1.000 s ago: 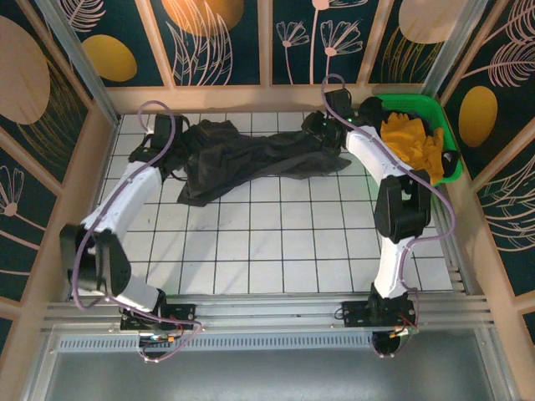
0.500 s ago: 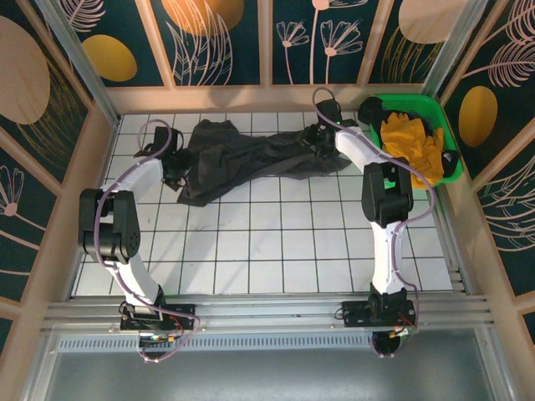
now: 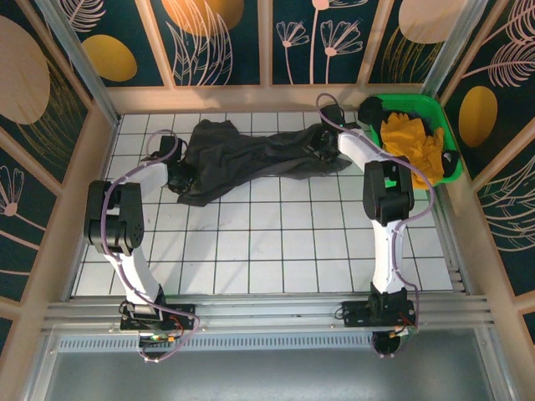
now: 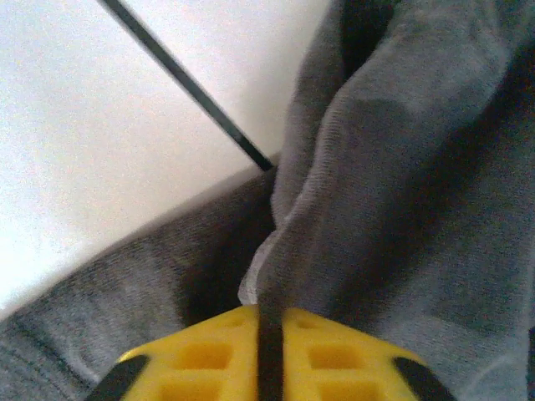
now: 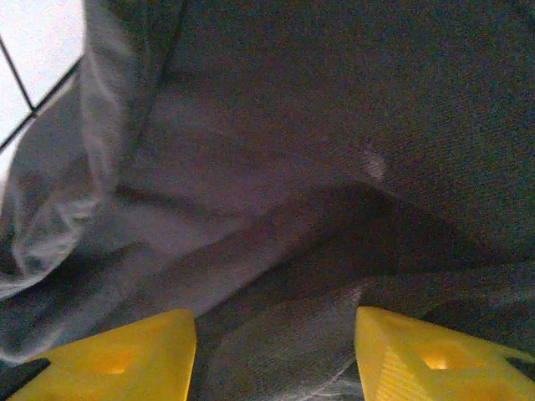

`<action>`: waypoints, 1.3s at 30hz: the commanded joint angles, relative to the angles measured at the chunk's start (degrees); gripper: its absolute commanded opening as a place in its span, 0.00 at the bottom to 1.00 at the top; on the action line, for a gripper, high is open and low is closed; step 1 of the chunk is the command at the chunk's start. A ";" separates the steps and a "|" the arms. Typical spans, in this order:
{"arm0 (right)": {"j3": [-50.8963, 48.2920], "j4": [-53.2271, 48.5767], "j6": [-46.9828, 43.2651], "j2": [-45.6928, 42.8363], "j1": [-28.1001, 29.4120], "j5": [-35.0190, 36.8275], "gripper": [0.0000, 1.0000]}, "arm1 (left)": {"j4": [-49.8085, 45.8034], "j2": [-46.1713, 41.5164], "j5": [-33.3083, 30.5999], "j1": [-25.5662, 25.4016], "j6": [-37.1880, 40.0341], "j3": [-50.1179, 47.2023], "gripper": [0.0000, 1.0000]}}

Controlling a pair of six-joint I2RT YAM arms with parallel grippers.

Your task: Fold and stack the t-shirts

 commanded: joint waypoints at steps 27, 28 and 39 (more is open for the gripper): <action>1.71 -3.86 -1.41 -12.27 -0.07 10.23 0.00 | -1.33 -1.67 -7.70 1.57 9.06 28.68 0.00; 1.33 -4.15 -1.39 -12.51 0.06 10.28 0.00 | -0.31 -0.55 -7.13 2.08 9.39 29.58 0.00; -4.47 -5.59 -2.53 -14.67 0.59 9.18 0.00 | 1.25 15.62 -5.69 3.35 14.78 48.56 0.78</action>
